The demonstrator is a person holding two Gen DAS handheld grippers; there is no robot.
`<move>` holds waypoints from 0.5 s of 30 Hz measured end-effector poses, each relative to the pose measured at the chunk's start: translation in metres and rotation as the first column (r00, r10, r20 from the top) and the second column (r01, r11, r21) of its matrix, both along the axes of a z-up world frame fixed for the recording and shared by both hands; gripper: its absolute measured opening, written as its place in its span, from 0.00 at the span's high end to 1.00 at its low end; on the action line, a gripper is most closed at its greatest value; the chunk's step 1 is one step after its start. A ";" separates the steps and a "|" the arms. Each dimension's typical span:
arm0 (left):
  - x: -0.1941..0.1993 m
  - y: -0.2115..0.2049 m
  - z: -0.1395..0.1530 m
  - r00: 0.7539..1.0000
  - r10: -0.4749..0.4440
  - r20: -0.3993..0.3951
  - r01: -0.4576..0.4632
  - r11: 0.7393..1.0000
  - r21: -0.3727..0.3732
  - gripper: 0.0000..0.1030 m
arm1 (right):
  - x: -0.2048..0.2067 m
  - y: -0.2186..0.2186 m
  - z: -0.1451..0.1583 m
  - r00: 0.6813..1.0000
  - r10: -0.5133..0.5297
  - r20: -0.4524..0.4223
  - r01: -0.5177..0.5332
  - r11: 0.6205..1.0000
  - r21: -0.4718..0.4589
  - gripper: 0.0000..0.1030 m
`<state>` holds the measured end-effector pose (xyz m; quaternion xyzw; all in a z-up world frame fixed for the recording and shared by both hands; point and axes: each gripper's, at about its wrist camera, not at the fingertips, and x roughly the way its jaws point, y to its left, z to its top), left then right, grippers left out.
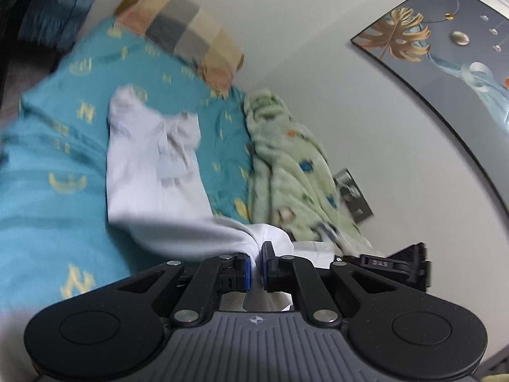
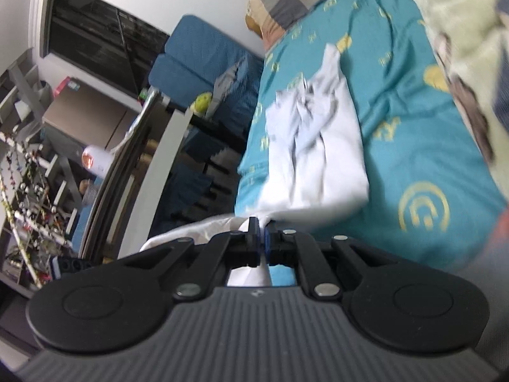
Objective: Fold clothes
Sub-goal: 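Grasp the hem with the right gripper while the left gripper lifts it toward the collar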
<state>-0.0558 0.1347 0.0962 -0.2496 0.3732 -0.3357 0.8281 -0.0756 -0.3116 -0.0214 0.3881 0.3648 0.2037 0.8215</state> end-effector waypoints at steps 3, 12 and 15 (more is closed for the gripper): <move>0.049 -0.008 0.002 0.997 0.043 0.060 -0.045 0.999 0.029 0.93 | 0.049 0.004 0.005 1.000 -0.020 0.023 0.021 0.999 -0.033 0.94; 0.217 -0.033 -0.057 0.992 0.126 0.023 -0.127 0.989 0.081 0.93 | 0.210 0.004 -0.031 0.998 -0.065 -0.027 0.061 0.989 -0.133 0.94; 0.265 -0.042 -0.093 0.989 0.142 -0.026 -0.138 0.981 0.137 0.93 | 0.253 0.008 -0.062 0.996 -0.063 -0.066 0.050 0.982 -0.180 0.94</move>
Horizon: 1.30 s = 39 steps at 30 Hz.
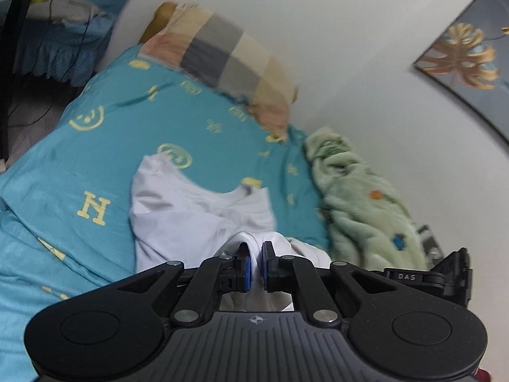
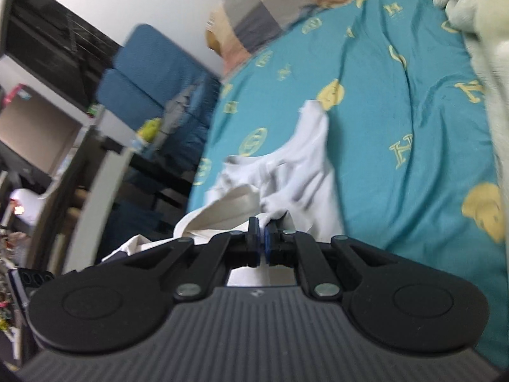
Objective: Fold clothes
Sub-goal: 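Grasp the hem with the right gripper while the left gripper lifts it toward the collar, then open both grippers and release the hem onto the collar end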
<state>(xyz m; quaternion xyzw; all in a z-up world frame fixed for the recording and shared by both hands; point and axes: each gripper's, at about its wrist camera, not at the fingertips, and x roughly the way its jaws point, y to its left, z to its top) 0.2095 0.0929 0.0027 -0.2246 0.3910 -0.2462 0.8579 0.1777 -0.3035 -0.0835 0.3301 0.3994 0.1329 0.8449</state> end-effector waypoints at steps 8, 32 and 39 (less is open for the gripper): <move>0.036 -0.009 -0.083 0.998 0.018 -0.066 -0.009 0.990 0.138 0.91 | 0.049 0.006 -0.077 0.992 0.010 -0.123 -0.014 0.999 -0.033 0.94; -0.127 -0.021 -0.031 0.979 0.104 -0.175 -0.098 0.994 0.043 0.20 | -0.080 0.026 -0.029 0.981 -0.030 -0.193 0.055 0.990 0.129 0.50; -0.124 -0.002 -0.094 0.863 0.109 -0.494 -0.211 0.965 -0.155 0.20 | -0.122 0.037 -0.067 0.914 -0.089 -0.395 0.198 0.949 0.244 0.25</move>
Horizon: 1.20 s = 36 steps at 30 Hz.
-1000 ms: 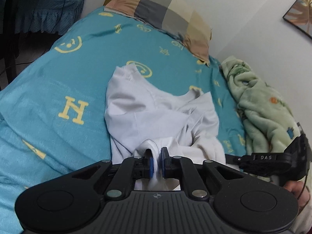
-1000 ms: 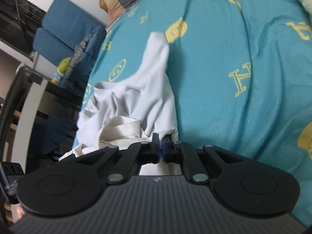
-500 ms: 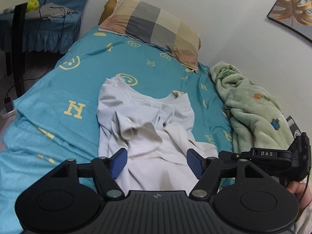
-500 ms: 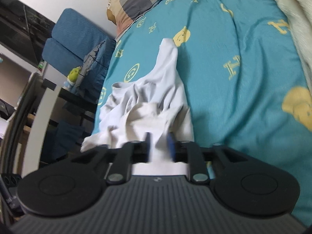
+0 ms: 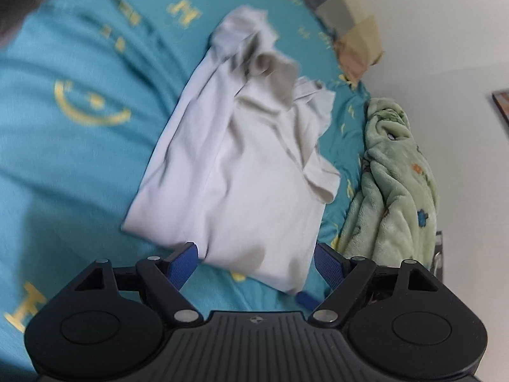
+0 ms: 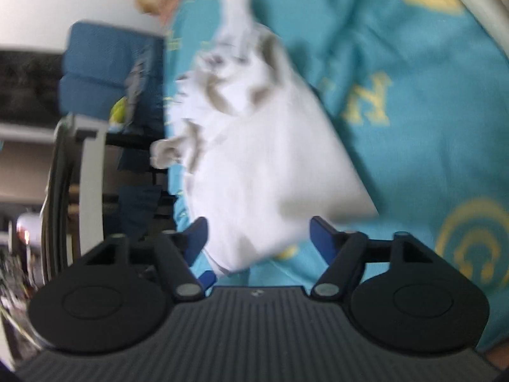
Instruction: Fold clothes
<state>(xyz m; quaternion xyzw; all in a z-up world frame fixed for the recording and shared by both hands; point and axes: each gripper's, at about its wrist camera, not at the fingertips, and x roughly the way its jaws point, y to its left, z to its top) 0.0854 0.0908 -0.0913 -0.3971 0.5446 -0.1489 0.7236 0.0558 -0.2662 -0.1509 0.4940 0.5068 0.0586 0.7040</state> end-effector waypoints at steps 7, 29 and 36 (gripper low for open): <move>0.011 0.012 -0.044 0.982 0.130 -0.134 -0.143 0.985 -0.097 0.23 | 0.005 0.003 -0.031 0.997 -0.065 -0.040 0.067 0.997 0.038 0.26; -0.024 0.025 0.013 0.962 0.250 0.112 -0.229 0.958 -0.176 0.92 | -0.002 -0.007 0.027 0.966 -0.092 0.241 0.102 0.994 -0.029 0.91; -0.083 0.033 0.049 0.957 0.252 0.146 -0.223 0.957 -0.188 0.92 | -0.057 -0.001 0.067 0.949 -0.084 0.304 0.106 0.993 -0.058 0.91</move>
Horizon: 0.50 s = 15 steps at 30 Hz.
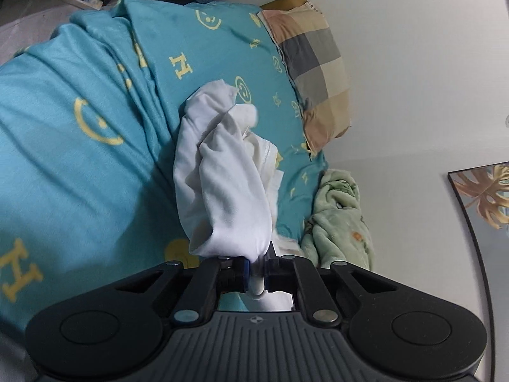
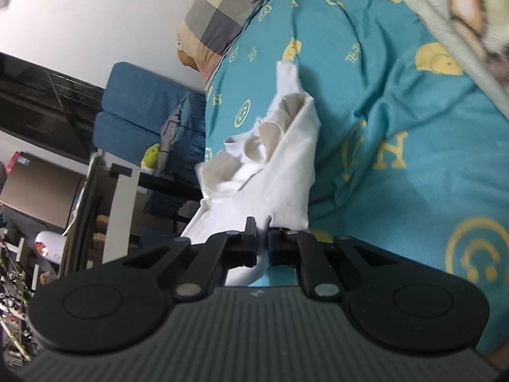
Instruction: Fold clothes
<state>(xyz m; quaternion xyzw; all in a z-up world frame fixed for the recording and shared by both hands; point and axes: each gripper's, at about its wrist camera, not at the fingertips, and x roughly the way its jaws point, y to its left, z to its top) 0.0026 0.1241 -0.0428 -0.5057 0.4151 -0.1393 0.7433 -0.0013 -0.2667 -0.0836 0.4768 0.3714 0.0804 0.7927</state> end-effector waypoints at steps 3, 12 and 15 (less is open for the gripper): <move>-0.029 0.001 0.009 1.000 -0.015 -0.002 0.015 1.000 -0.001 0.92 | -0.033 0.001 0.004 1.000 -0.004 -0.012 0.004 1.000 0.011 0.91; -0.102 -0.001 0.025 0.999 -0.034 -0.027 0.033 0.999 -0.043 0.92 | -0.116 -0.008 0.012 0.996 -0.056 -0.068 0.061 0.995 0.082 0.91; -0.090 -0.003 0.029 0.999 -0.012 -0.031 0.011 0.999 -0.049 0.92 | -0.105 -0.009 0.017 0.995 -0.070 -0.065 0.076 0.993 0.091 0.91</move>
